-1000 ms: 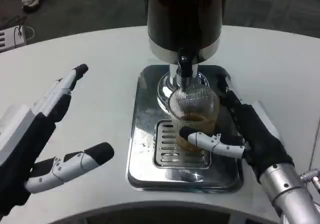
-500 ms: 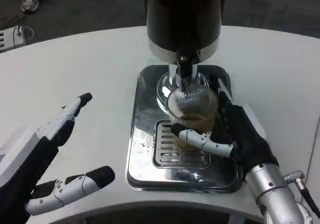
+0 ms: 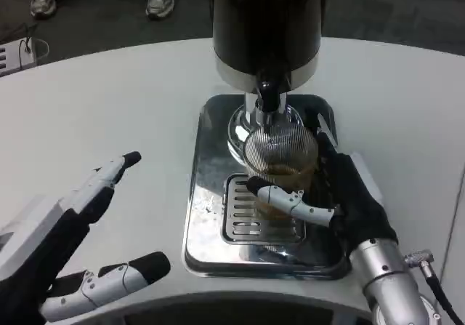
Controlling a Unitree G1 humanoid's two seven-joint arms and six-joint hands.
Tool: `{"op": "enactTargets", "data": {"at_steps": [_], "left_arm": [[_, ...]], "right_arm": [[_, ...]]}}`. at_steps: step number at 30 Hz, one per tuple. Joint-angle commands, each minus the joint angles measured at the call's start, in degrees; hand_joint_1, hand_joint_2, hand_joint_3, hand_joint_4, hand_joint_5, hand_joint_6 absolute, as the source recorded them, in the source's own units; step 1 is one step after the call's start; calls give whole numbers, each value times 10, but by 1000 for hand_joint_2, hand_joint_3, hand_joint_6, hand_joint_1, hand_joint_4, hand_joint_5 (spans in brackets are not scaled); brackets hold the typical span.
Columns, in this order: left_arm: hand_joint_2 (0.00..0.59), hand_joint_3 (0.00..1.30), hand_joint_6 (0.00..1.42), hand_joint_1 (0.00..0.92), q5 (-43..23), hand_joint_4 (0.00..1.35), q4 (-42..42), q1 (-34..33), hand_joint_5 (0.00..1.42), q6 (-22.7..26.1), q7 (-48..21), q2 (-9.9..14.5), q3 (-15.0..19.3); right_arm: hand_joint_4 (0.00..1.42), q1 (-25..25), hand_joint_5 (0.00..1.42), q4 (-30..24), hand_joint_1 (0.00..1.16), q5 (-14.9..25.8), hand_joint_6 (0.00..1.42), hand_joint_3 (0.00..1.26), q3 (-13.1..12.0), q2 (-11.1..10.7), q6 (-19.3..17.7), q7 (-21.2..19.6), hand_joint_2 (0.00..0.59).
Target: Grasp the cup under the faucet to collect the drink, then remove the cup.
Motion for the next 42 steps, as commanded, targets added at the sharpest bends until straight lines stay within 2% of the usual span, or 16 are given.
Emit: {"op": "enactTargets", "data": {"at_steps": [1,10,15,25,28,32,39,42], "left_arm": [[77,51,105,0,3,0,-8,5,0,14,-10,8,-5],[77,56,113,0,6,0,-9,-2,0,30,-15,12,-8],[73,63,118,0,6,0,-9,-5,0,40,-19,14,-10],[70,71,123,0,4,0,-3,-6,0,50,-22,19,-10],[70,74,123,0,3,0,2,-7,0,50,-22,21,-10],[70,75,124,0,2,0,7,-8,0,49,-22,22,-12],[70,75,124,0,0,0,14,-7,0,43,-20,21,-12],[70,75,124,0,-3,0,20,-8,0,38,-19,22,-9]], "right_arm": [[19,-6,93,16,879,4,33,0,-2,8,-17,-12,183],[54,-11,118,28,890,-17,43,0,5,20,-22,-43,174],[126,-16,180,38,901,-30,69,10,11,32,-21,-70,176],[323,-20,361,68,933,-57,182,212,21,60,-23,-135,191],[400,-21,425,73,940,-62,215,279,23,66,-23,-149,193],[541,-19,535,77,955,-70,268,429,25,76,-23,-173,203],[831,-11,809,77,979,-81,397,716,30,86,-30,-203,208],[1011,-8,975,72,990,-83,534,887,33,88,-33,-212,209]]}}
